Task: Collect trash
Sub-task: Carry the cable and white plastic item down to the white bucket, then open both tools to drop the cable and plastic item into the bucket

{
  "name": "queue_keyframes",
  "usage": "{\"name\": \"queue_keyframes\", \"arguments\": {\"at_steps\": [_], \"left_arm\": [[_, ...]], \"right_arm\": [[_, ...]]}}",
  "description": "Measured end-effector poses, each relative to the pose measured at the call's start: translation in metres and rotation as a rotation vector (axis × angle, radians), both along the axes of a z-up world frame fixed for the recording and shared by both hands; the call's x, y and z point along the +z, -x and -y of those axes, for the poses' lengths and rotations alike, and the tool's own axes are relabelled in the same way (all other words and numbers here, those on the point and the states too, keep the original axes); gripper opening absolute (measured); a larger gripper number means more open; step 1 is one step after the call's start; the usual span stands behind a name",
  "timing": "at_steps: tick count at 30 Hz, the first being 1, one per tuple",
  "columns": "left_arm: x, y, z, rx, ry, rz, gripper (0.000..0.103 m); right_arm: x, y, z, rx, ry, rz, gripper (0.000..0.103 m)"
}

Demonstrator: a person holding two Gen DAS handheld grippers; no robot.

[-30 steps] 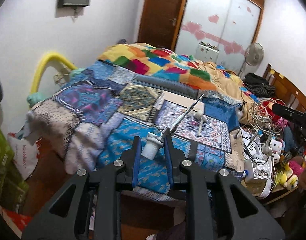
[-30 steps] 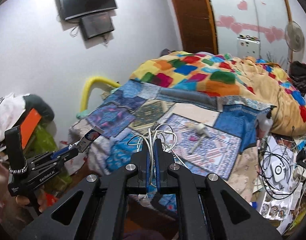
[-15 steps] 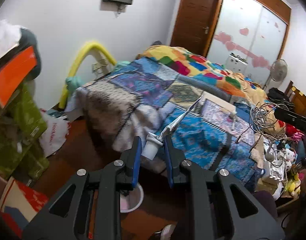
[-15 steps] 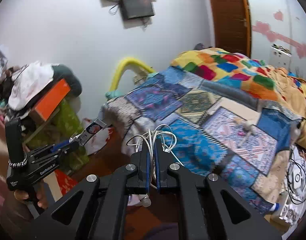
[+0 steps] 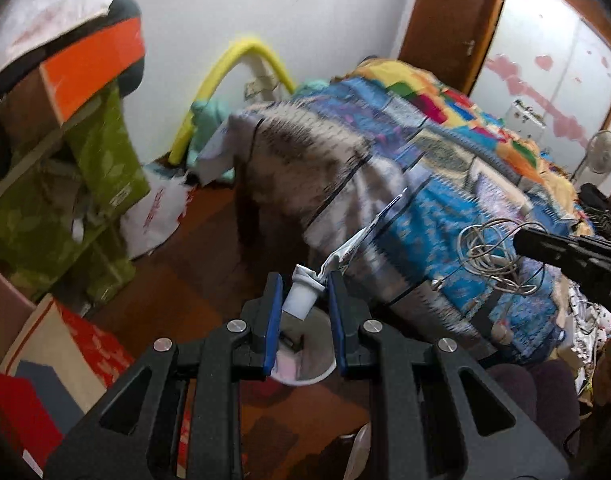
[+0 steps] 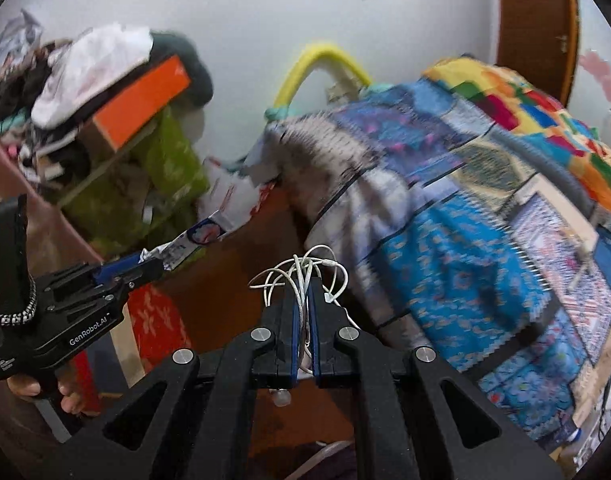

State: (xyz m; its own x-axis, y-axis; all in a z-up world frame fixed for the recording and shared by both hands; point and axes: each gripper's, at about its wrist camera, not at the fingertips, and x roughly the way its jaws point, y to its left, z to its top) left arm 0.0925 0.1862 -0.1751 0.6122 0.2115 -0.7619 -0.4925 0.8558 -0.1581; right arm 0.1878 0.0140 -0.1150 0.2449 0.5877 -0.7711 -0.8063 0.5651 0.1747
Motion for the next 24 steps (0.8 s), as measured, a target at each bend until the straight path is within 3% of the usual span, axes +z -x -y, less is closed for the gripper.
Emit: {"name": "queue_keyframes", "arguments": {"at_steps": [16, 24], "left_arm": [[-0.140, -0.031, -0.039, 0.057, 0.187, -0.324, 0.022], [-0.180, -0.057, -0.059, 0.094, 0.284, -0.379, 0.022]], "right_arm": [[-0.139, -0.017, -0.091, 0.127, 0.279, -0.196, 0.005], [-0.178, -0.038, -0.113, 0.133, 0.349, -0.299, 0.006]]}}
